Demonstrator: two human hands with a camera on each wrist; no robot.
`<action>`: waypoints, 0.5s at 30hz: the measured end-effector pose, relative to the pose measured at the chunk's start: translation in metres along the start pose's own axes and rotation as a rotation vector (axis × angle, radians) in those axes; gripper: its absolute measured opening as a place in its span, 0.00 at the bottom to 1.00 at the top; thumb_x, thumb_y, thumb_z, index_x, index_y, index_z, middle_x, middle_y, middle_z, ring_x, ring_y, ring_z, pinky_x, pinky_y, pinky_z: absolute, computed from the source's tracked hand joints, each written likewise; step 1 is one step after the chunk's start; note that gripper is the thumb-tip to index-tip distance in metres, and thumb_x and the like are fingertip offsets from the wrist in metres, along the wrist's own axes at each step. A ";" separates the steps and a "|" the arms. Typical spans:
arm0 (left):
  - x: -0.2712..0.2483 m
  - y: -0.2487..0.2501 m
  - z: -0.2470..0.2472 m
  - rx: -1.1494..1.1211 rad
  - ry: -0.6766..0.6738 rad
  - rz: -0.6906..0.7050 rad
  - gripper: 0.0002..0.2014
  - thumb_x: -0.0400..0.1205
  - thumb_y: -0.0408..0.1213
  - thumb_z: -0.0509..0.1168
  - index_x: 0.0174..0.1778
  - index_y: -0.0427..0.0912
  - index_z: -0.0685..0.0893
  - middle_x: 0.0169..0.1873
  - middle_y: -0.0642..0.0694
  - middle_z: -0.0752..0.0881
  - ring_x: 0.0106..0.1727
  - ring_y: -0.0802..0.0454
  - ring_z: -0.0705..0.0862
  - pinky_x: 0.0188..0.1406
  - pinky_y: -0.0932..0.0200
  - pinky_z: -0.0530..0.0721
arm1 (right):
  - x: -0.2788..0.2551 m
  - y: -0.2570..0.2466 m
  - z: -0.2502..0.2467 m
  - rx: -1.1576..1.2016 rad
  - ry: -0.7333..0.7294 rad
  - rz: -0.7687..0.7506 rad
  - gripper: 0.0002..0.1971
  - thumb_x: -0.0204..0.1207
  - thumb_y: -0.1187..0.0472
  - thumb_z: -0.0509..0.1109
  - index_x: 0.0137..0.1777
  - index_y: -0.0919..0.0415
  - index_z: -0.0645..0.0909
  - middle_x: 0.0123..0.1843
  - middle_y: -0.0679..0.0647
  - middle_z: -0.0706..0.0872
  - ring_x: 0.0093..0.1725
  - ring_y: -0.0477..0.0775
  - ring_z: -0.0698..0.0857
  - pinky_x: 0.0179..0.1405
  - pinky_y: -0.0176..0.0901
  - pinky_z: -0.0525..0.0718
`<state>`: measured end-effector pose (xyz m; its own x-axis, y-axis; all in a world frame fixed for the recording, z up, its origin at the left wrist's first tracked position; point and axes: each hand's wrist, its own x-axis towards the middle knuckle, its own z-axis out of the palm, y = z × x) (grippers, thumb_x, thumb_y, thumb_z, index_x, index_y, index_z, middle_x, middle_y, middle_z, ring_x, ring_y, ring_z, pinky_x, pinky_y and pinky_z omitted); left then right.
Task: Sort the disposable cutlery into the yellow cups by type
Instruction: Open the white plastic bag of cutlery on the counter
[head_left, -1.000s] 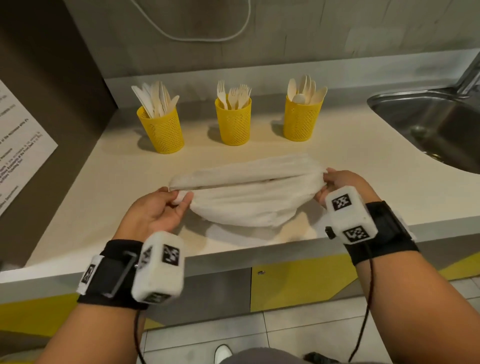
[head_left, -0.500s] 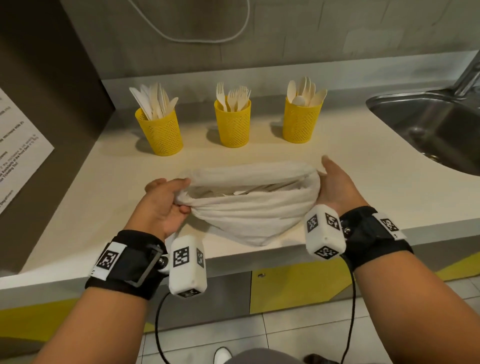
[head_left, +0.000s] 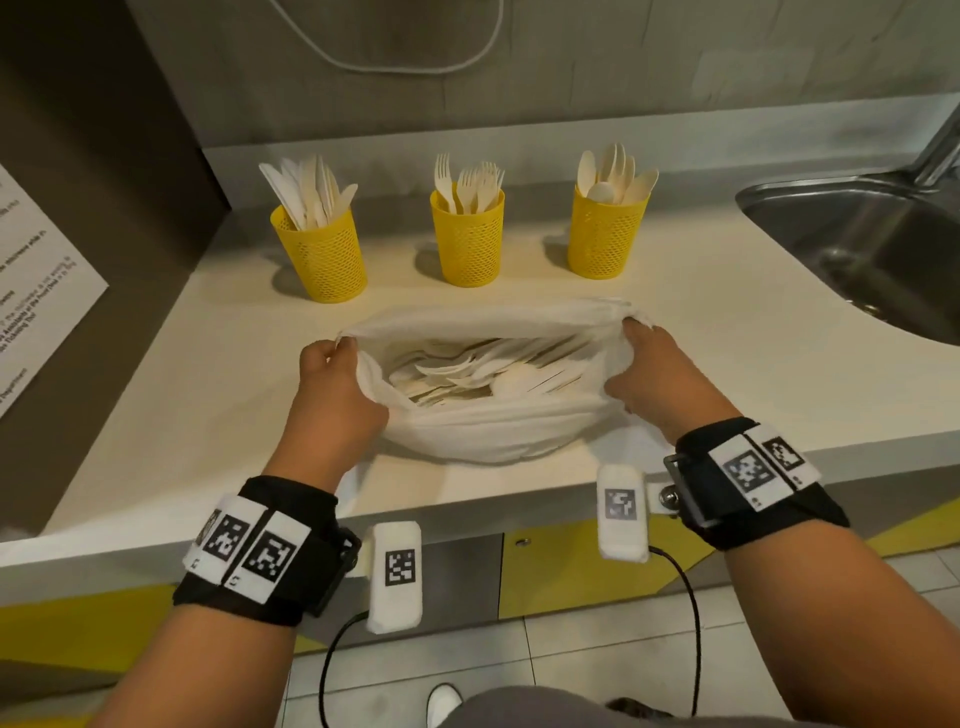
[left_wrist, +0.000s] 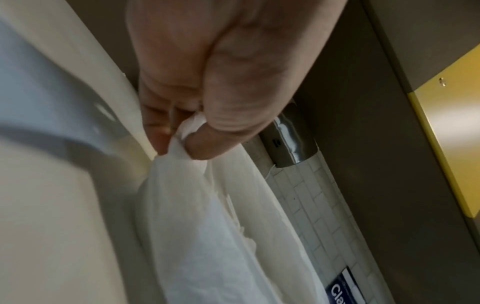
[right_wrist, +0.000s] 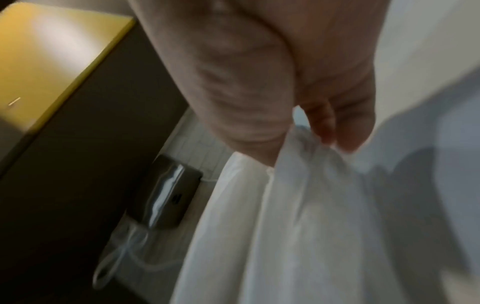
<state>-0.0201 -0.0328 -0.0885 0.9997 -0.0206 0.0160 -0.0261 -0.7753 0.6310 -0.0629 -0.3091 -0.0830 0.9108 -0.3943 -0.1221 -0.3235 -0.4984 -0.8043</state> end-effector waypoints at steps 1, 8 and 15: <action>-0.002 0.001 0.001 -0.080 -0.036 -0.027 0.36 0.73 0.22 0.64 0.78 0.40 0.63 0.75 0.39 0.63 0.71 0.41 0.70 0.62 0.62 0.68 | -0.003 -0.002 -0.002 0.290 -0.066 0.056 0.33 0.72 0.77 0.61 0.76 0.56 0.67 0.67 0.60 0.77 0.59 0.65 0.81 0.54 0.53 0.86; 0.000 0.012 0.001 -1.319 -0.265 -0.491 0.35 0.62 0.14 0.45 0.66 0.28 0.76 0.58 0.30 0.83 0.58 0.35 0.82 0.51 0.46 0.85 | 0.000 0.012 -0.010 1.062 -0.167 0.486 0.13 0.75 0.72 0.53 0.41 0.66 0.80 0.44 0.62 0.84 0.41 0.59 0.84 0.48 0.51 0.84; 0.007 0.021 0.015 -0.920 -0.127 -0.424 0.22 0.76 0.43 0.68 0.64 0.38 0.79 0.59 0.37 0.85 0.54 0.40 0.86 0.60 0.44 0.83 | 0.001 0.001 0.008 -0.016 -0.116 0.089 0.19 0.75 0.58 0.69 0.66 0.61 0.77 0.56 0.54 0.84 0.56 0.58 0.83 0.51 0.44 0.77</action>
<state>-0.0132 -0.0585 -0.0864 0.9176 0.0349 -0.3960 0.3941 0.0503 0.9177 -0.0604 -0.3037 -0.0880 0.9016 -0.3458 -0.2601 -0.4077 -0.4777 -0.7782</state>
